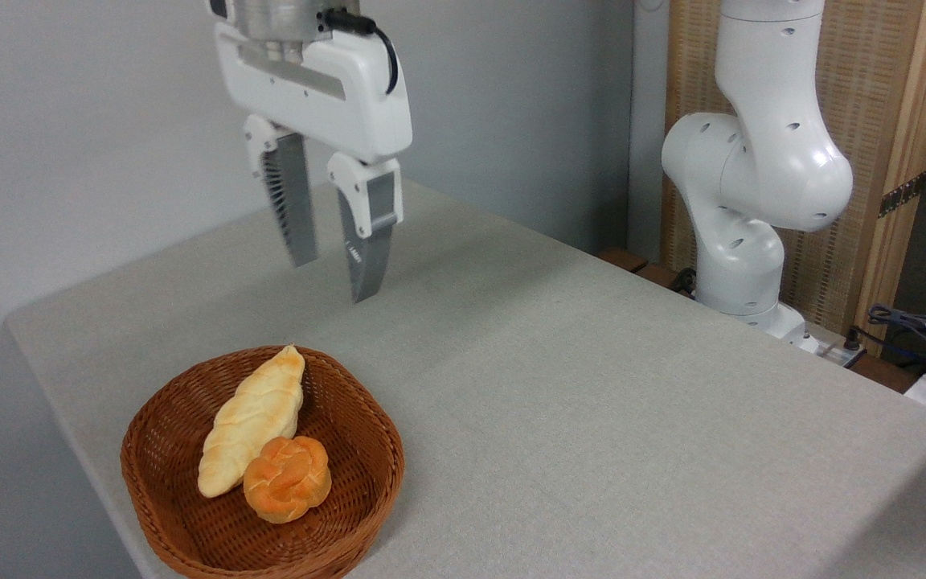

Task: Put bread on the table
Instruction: 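Lower the open gripper down over the long bread roll in the basket, then close the gripper on the long bread roll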

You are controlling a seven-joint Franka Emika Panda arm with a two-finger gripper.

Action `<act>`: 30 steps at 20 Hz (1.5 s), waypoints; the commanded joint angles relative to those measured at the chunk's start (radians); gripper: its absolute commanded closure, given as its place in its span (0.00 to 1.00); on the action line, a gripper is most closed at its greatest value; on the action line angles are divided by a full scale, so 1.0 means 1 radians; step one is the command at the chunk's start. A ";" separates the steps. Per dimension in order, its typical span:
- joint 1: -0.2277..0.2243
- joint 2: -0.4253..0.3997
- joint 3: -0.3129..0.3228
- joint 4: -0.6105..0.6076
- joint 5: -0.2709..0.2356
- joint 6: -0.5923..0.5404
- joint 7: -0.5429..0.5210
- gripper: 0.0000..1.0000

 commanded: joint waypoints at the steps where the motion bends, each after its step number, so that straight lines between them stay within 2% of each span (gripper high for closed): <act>1: -0.005 -0.005 -0.001 -0.069 -0.023 0.130 -0.115 0.00; 5: -0.016 0.007 -0.006 -0.112 -0.035 0.197 -0.150 0.00; 7: -0.019 0.027 -0.010 -0.141 -0.055 0.292 -0.224 0.00; 10: -0.021 0.064 -0.056 -0.184 -0.057 0.415 -0.311 0.00; 13: -0.021 0.111 -0.101 -0.190 -0.057 0.472 -0.458 0.00; 16: -0.035 0.134 -0.109 -0.200 -0.058 0.492 -0.537 0.00; 18: -0.039 0.141 -0.109 -0.215 -0.058 0.498 -0.557 0.00; 23: -0.055 0.148 -0.115 -0.321 -0.055 0.628 -0.566 0.00; 30: -0.064 0.165 -0.116 -0.335 -0.052 0.664 -0.565 0.00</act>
